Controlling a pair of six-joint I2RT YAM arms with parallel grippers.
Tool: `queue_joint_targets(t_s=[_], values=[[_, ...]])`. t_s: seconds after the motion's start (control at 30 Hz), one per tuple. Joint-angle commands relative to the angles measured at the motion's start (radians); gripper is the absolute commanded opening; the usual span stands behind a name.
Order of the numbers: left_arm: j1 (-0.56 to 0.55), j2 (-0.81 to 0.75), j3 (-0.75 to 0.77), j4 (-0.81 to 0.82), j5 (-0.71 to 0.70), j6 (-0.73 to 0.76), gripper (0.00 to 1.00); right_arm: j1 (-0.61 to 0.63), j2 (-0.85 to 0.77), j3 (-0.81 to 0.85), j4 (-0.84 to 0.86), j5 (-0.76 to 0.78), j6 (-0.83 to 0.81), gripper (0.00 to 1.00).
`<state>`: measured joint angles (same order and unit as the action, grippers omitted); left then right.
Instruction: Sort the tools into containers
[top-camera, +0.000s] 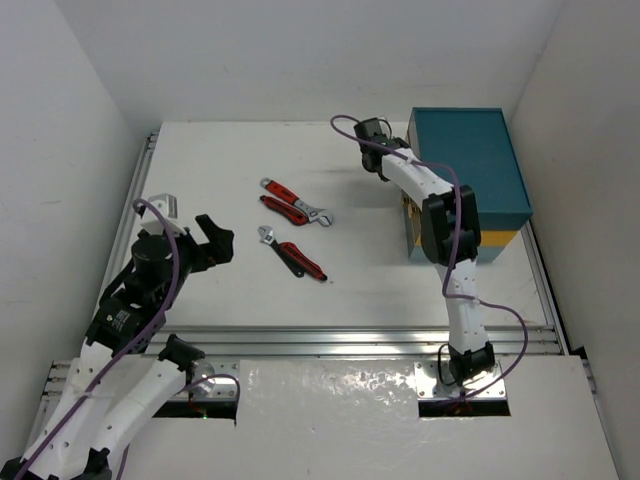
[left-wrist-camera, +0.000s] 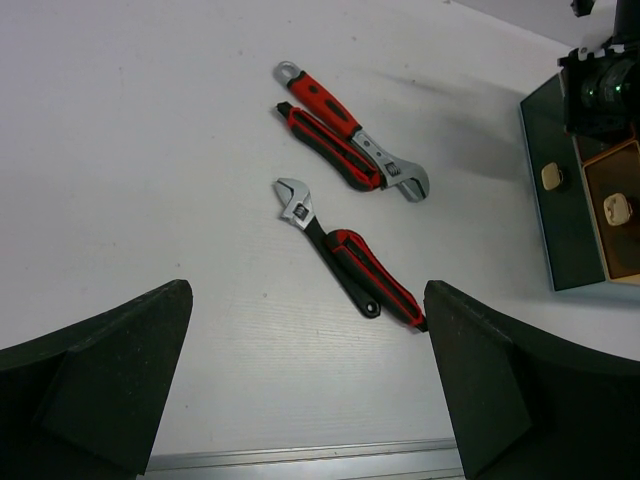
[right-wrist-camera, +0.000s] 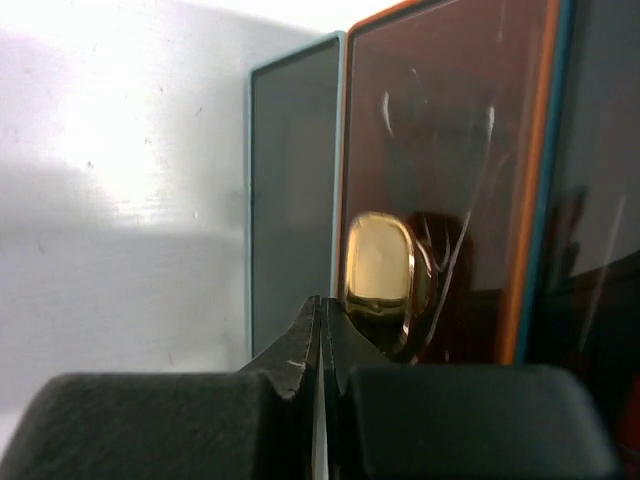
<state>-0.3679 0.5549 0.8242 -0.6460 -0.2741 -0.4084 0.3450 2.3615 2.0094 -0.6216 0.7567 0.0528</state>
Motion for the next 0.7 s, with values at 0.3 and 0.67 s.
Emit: queue_joint_targets(t_s=[0.3,0.67], values=[[-0.008,0.101,-0.076,0.292,0.284,-0.213,1.0,0.164,-0.632,-0.286,-0.02,-0.299,0.149,0.52],[-0.279,0.909,0.042,1.154,0.576,-0.536,1.0,0.155,-1.367,-0.81,-0.069,-0.528,0.288,0.99]])
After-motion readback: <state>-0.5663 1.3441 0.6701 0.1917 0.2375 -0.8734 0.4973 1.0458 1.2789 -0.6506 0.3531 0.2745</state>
